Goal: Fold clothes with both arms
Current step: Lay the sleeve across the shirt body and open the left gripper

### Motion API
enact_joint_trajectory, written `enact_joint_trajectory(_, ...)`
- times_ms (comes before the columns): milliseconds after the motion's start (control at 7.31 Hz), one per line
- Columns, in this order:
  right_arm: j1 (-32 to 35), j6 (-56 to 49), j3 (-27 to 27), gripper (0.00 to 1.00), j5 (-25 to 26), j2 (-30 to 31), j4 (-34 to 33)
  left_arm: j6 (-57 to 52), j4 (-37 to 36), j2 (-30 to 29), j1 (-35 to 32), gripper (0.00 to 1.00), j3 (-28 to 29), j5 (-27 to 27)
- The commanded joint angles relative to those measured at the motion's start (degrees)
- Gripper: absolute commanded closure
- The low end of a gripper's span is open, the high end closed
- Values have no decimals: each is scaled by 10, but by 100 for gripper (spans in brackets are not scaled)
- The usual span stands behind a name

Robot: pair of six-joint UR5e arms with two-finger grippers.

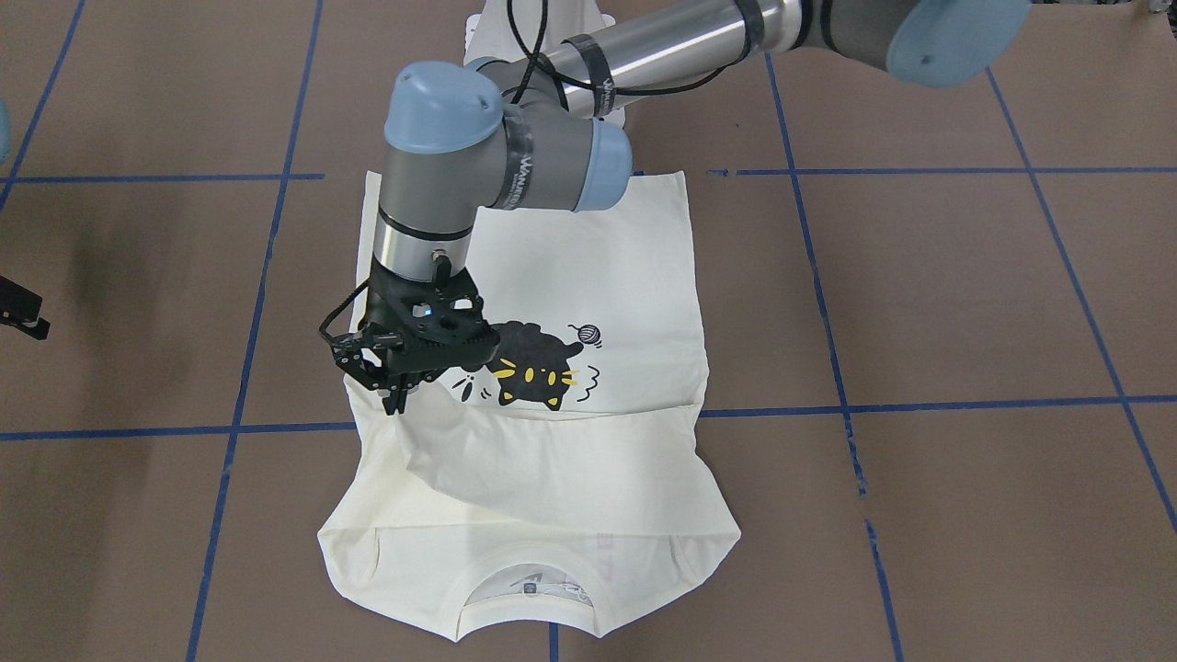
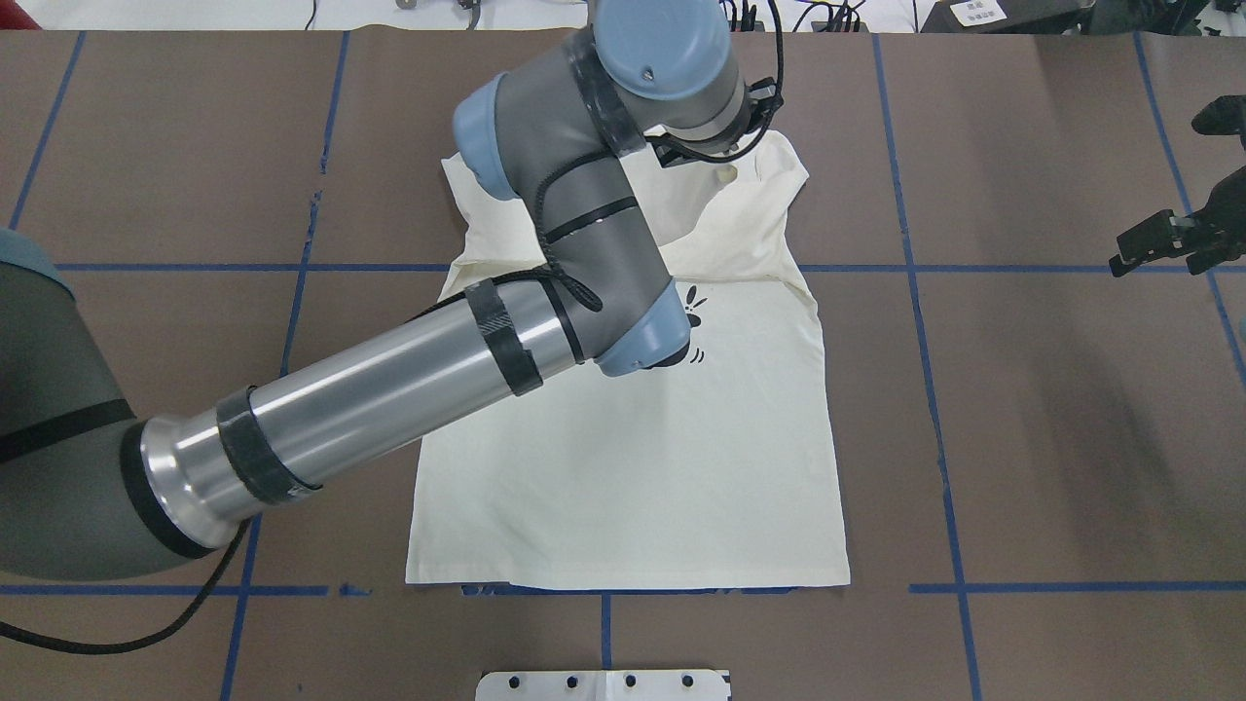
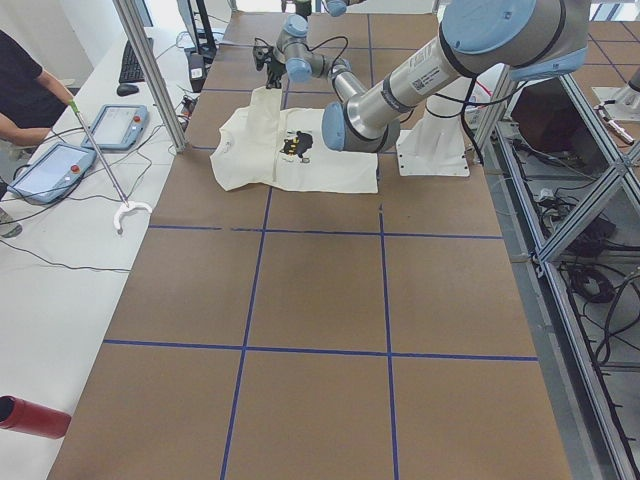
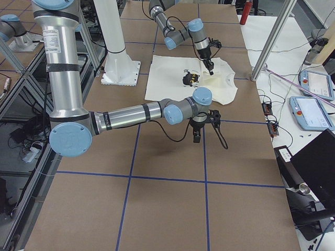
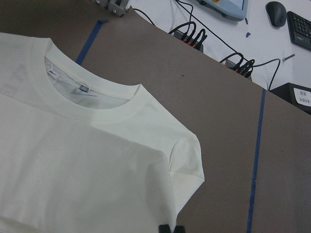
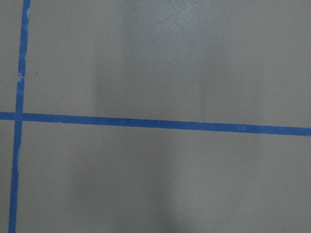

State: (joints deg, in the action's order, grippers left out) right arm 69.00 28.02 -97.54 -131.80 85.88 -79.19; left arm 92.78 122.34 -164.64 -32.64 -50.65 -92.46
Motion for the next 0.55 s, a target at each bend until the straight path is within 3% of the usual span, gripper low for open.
enact_joint_trajectory(0,0,0,1,0,0,-2,0,-1,67,-30,14,0,73,25)
enact_joint_trajectory(411,0,5,-6,0,-4,-7,0,-80,64,-23,12,0,64,18)
